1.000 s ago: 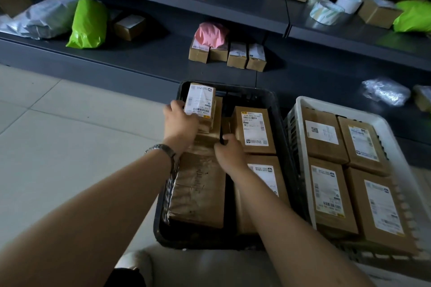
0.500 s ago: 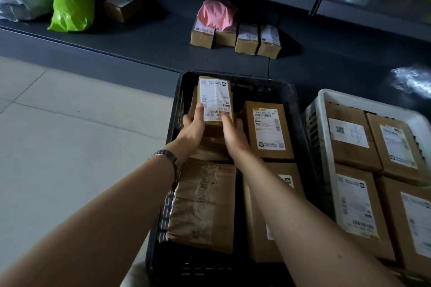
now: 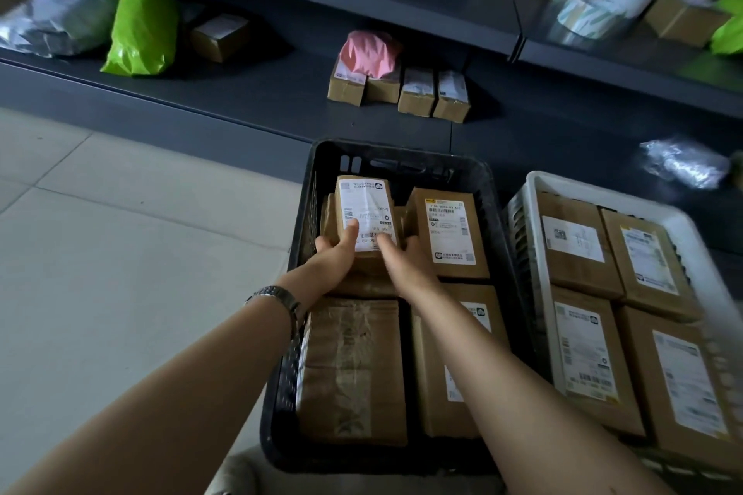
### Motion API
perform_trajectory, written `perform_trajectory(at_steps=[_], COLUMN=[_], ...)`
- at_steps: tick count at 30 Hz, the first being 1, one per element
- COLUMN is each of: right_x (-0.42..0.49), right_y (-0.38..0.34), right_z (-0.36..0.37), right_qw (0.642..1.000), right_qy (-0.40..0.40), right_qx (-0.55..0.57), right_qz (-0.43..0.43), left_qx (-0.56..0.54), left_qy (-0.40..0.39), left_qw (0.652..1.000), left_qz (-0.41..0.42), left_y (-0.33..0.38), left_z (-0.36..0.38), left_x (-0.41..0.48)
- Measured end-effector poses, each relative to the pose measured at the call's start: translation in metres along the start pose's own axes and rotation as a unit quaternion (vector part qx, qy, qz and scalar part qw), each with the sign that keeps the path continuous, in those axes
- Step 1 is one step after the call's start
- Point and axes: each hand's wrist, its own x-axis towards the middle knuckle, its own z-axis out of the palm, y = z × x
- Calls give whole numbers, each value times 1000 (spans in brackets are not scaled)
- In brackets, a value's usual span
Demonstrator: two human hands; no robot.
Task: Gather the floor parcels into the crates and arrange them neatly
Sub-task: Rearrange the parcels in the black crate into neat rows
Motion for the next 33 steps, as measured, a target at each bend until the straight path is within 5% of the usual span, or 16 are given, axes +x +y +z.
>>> perform_trajectory(at_steps=[3,8,11,17,28,31,33], right_x=[5,24,55,104,141,137,135], right_y=[-9,-28,-50,-82,-95,-91,-88], right_z=[2,7,-6,-7,-23,-24,-21], right_qw=[992,984,964,886,861,851,807], right_qy=[79,58,97,-37,-154,-142,-83], right_qx=[-71,-158,-216,-439,-436,-455,-504], right_qz=[-69,-66,-119,-143,-211,-220,-294], left_qx=[-20,-107,-17,52,-59,-63,-77], left_qy=[36,12,37,1,3,21,22], left_qw=[997,987,988,986,986,984,982], left_qz=[71,120,152,160,158,164,169], left_y=[9,16,9,-3,-12,-16,-15], left_z=[-3,-5,-4,7,13,19,20], left_x=[0,14,27,44,61,57,55])
